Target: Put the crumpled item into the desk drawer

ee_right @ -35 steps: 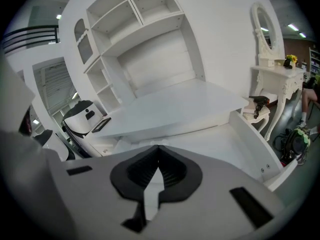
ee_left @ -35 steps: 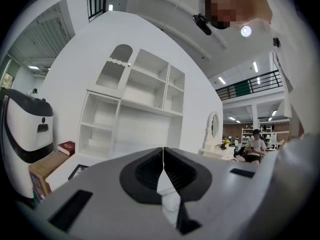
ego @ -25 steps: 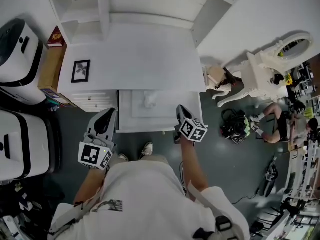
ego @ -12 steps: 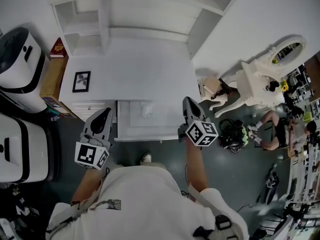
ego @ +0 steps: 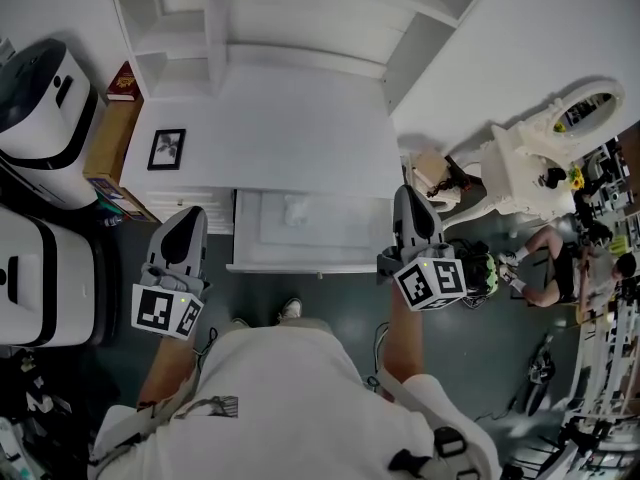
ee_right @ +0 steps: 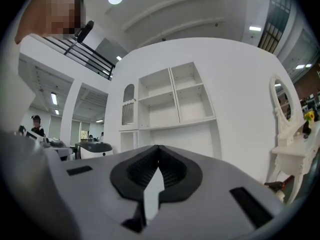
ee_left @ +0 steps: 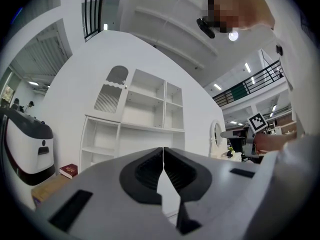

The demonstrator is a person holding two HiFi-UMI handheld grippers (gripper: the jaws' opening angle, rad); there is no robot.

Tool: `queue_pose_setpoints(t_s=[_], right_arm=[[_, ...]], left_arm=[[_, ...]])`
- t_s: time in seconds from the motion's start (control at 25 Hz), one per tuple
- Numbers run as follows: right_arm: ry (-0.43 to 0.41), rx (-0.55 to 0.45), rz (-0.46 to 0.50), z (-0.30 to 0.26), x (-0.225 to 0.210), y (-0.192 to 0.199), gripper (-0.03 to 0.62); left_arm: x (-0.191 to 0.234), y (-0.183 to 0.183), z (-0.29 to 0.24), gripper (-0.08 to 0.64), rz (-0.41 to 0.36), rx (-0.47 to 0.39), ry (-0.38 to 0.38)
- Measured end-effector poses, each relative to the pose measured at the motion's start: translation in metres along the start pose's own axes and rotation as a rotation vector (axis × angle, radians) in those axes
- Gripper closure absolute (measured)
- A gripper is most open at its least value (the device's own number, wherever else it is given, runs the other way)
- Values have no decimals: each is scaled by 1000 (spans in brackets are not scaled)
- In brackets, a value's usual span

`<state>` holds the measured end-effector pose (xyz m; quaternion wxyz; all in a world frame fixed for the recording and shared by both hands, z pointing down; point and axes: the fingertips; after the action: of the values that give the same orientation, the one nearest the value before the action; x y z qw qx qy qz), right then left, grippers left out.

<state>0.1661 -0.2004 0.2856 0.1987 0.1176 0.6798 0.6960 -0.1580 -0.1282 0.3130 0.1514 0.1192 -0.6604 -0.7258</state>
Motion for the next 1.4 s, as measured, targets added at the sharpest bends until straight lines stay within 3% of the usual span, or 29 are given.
queue_pose_setpoints(t_s=[0.2,0.48,0.92,1.4], right_arm=[[53,-10,108,22,-14,-15,581],[108,18,110,51,-30,2,581],[19,33,83,37,16,19,581],[8,19,10,28,30,24,581]], left_arm=[[1,-3,9,541,-3,4,-27],[-7,-5,9,541,-10,17,-41],[-4,2,21,541,-2,21,-56],[12,2,27,541,-1,14,-59]])
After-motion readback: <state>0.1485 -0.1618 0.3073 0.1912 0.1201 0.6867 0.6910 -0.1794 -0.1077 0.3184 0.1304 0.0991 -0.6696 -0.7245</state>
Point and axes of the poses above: the fingertips, and each gripper's own axes: z backward along the fingers, x to its left, y out of its underside, and after that the axes turned 2 degrees about x, right-handed
